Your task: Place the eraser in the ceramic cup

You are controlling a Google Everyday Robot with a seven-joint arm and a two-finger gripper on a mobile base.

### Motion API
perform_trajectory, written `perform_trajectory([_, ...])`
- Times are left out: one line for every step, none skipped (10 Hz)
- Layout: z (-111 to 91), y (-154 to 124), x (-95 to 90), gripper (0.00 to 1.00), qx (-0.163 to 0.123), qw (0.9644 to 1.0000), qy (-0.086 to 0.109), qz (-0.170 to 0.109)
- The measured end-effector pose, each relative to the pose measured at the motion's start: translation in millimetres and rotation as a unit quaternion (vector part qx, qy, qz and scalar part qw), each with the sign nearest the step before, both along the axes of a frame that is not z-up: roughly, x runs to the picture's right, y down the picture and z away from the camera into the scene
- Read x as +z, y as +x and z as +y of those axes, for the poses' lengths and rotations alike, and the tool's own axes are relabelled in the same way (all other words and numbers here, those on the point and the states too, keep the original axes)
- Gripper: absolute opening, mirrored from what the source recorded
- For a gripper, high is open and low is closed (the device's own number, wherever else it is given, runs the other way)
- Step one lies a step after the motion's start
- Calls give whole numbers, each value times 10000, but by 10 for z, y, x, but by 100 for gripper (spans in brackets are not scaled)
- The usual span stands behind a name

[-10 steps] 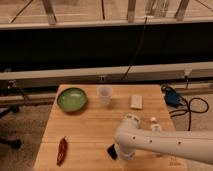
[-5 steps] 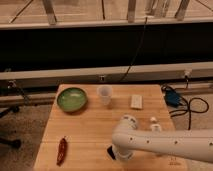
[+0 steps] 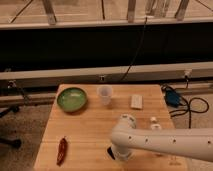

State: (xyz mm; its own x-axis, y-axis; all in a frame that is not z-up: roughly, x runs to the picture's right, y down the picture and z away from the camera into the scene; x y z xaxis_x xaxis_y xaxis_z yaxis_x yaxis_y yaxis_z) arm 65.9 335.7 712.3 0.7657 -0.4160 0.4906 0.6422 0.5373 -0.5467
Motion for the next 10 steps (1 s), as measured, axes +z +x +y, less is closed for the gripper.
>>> perform_trajectory([-92, -23, -8, 46, 37, 10000, 6, -67])
perform_trajectory([-156, -41, -5, 54, 72, 9999, 18, -115])
perform_trajectory([-225, -60, 3, 64, 113, 9998, 34, -160])
perform_trajectory([-284, -79, 24, 76, 156, 9997, 53, -202])
perform_trajectory([-315, -84, 44, 79, 174, 9996, 66, -215])
perform_trajectory([-346, -89, 91, 80, 191, 9995, 77, -225])
perform_trajectory([-364, -79, 129, 80, 204, 9995, 86, -220])
perform_trajectory([-388, -58, 216, 80, 225, 9995, 101, -210])
perform_trajectory([-408, -37, 305, 80, 236, 9994, 118, -207])
perform_trajectory([-434, -11, 353, 80, 243, 9994, 139, -200])
